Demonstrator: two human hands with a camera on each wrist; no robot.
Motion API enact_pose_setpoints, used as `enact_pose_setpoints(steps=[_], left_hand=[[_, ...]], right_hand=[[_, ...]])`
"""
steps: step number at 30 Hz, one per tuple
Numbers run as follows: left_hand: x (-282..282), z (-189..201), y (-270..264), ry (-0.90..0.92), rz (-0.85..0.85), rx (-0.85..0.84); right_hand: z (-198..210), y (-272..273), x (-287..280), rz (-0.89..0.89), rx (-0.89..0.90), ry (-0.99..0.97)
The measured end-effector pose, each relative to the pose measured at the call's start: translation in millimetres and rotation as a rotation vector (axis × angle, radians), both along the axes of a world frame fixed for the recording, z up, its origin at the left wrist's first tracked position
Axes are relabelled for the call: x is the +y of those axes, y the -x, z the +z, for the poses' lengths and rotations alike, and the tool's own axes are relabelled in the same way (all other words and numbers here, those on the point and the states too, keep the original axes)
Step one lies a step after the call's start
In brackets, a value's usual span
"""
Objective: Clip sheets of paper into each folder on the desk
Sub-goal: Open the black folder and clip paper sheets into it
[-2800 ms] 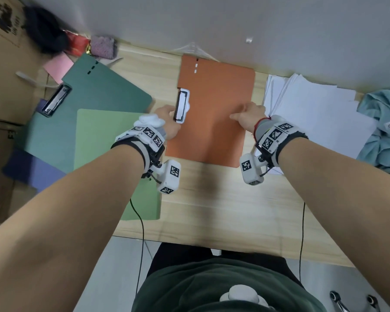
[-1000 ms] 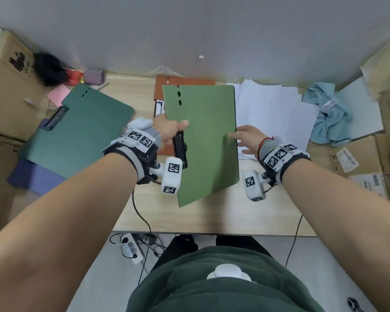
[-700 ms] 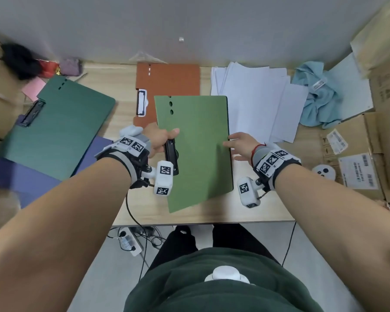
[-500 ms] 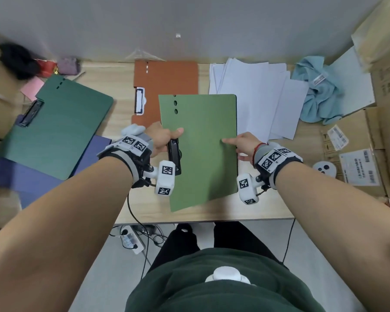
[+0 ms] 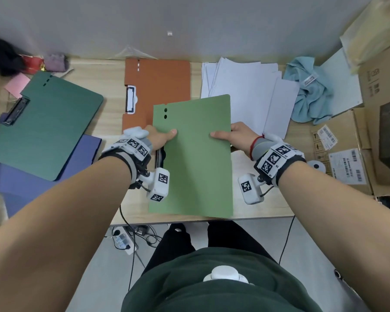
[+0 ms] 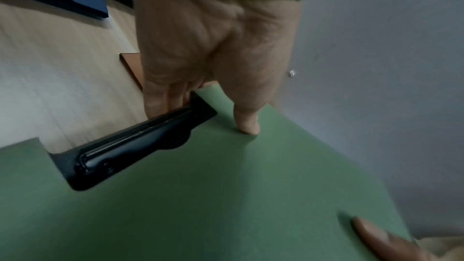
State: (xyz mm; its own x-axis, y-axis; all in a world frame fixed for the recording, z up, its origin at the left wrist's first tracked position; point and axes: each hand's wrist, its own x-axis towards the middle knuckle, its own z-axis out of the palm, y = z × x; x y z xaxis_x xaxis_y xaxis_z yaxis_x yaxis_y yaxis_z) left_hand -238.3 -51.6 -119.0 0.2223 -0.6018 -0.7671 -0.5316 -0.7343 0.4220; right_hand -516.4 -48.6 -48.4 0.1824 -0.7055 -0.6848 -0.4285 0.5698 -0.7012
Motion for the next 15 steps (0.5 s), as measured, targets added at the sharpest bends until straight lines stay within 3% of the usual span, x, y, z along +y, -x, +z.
enact_pose_setpoints(steps=[4, 9, 12, 15], left_hand=[[7, 69, 24, 0.040, -0.013, 0.124], [-2, 115, 24, 0.114, 0.061, 0.317], [-3, 129, 7, 0.236, 0.014, 0.209], [-4, 135, -27, 0.328, -0.123, -0.090]], right_hand=[[22, -33, -9, 0.048, -0.130, -0.025], [35, -73, -22, 0.123, -0.315, -0.111], [36, -94, -22, 0.136, -0.328, -0.113], [33, -117, -24, 0.130, -0.208, -0.099]])
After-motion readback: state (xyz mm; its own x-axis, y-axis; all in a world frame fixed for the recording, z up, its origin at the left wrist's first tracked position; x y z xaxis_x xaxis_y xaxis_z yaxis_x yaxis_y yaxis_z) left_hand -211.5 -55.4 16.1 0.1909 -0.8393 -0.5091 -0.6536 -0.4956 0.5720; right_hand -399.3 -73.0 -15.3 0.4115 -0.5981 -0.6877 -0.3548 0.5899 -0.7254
